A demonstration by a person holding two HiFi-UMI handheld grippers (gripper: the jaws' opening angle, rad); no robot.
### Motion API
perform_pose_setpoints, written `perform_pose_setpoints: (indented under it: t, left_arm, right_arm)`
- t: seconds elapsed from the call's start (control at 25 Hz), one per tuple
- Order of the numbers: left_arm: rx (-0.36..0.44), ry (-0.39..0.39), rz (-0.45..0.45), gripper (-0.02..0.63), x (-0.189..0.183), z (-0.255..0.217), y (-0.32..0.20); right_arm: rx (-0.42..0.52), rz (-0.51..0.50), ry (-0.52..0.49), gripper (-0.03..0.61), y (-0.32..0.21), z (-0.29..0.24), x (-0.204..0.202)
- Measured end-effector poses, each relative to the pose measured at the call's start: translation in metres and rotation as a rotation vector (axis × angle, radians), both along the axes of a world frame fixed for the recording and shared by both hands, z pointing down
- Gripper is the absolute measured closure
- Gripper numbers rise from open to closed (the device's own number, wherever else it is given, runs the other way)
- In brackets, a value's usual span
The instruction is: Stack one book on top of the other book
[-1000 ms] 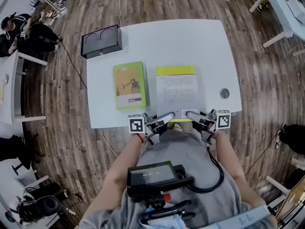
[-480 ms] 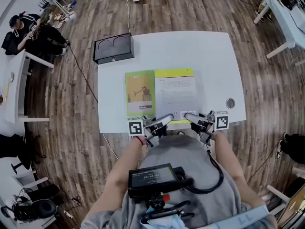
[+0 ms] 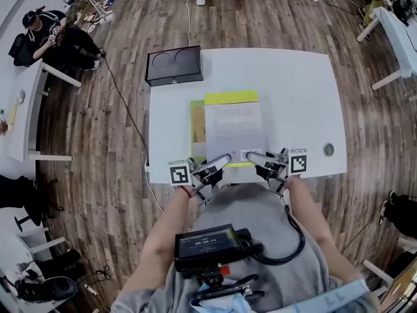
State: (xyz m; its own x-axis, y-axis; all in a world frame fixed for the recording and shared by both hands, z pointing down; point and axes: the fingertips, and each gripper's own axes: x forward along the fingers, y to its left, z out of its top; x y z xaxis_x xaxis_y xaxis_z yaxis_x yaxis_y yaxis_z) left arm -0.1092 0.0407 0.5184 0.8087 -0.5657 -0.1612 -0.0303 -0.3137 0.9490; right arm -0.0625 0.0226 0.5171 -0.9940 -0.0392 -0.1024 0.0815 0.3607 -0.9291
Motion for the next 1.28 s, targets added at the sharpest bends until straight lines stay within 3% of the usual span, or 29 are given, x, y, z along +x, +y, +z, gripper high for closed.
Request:
perform_pose_setpoints:
  t: [0.16,0.24,0.52,1.28]
  left_arm:
    - [-0.004,-0.019,-0.028,0.535,-0.056,0.006,-0.007]
    - [-0.010,-0.028,-0.038,0.535,-0.067,0.007,-0.008]
    - [-0.049,-0.039,-0.034,0.535,-0.067,0.013,-0.007]
    - [-0.276,0.032,-0.003,0.536,-0.073,0.057,-0.004]
  right_arm:
    - [-0.012,-0.019,0.011,0.480,-0.007,0.007,-0.055]
    - [-0.017,-0.022,0.010,0.479,-0.008,0.007,-0.065]
    - [-0.048,-0.019,0.015,0.478,-0.007,0.014,-0.066]
    - [-0.184,0.019,0.035,0.477,-0.002,0.054,-0.076]
